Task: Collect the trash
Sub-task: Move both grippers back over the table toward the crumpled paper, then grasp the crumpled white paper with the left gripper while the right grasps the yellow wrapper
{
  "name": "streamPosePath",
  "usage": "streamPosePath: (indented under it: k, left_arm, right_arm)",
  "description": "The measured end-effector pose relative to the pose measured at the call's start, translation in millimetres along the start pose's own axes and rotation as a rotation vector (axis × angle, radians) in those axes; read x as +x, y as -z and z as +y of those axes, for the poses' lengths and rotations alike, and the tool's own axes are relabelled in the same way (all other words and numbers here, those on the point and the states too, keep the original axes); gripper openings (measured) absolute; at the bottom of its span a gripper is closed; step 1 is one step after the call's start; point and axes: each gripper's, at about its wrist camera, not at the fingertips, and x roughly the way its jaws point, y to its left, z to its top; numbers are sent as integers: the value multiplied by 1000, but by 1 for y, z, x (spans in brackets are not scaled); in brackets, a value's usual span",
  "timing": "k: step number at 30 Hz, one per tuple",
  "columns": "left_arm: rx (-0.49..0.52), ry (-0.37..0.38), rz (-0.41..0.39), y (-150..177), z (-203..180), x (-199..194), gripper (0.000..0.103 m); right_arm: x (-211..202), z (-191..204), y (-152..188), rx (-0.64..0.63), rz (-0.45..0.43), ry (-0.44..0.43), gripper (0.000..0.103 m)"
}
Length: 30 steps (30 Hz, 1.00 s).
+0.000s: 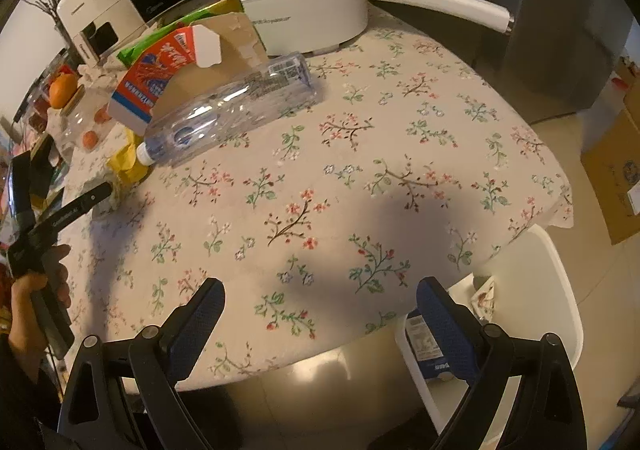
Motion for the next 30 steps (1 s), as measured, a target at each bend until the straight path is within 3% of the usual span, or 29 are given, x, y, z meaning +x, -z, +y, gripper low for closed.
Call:
streamPosePath:
  k: [3, 8, 12, 15, 18, 26, 30]
  left_arm:
    - [-11, 28, 23, 0, -2, 3, 47]
    - [26, 4, 37, 2, -3, -8, 44]
    - [-55, 54, 33, 5, 16, -35, 43]
    - [-120, 115, 32, 9, 30, -58, 43]
    - [-136, 144, 16, 15, 39, -82, 43]
    - [-119, 93, -108, 16, 68, -135, 44]
    - [-99, 37, -151, 11, 76, -141, 44]
  right_arm:
    - [0, 2, -2, 1, -21, -4, 98]
    - [-3, 14, -6, 14, -69, -43, 98]
    - [-5, 37, -10, 32, -114, -117, 98]
    - [-6, 63, -15, 3, -171, -123, 97]
    - [-1, 99, -15, -66, -226, -132, 91]
    - [61, 178, -14, -46, -201, -273, 67]
    - [86, 207, -18, -49, -190, -290, 66]
